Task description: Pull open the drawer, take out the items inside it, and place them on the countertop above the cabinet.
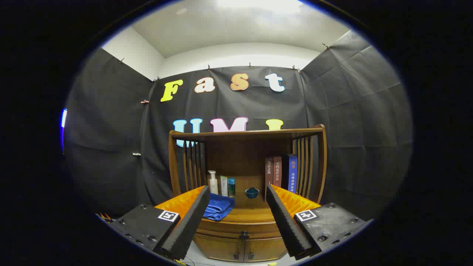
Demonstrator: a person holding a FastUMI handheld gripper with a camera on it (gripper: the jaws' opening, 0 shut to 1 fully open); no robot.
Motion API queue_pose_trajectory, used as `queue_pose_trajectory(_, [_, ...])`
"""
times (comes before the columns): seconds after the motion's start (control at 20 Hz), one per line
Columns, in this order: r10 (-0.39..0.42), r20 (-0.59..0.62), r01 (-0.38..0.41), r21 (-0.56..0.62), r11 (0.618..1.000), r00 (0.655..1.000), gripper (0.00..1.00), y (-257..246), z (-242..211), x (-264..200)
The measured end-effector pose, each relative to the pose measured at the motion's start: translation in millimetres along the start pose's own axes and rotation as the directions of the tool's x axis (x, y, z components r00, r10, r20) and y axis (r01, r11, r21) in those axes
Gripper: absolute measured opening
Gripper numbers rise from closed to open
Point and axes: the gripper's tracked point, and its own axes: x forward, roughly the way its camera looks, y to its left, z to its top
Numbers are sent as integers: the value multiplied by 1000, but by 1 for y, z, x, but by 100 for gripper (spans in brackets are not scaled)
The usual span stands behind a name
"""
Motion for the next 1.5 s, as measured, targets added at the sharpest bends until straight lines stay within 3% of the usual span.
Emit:
queue_pose_trajectory(1.15, [-14,-20,14,0,1000,1000,99,-8,-3,-1])
queue_pose_trajectory(1.5, [-19,-71,18,-4,1000,997,99,-12,-29,11])
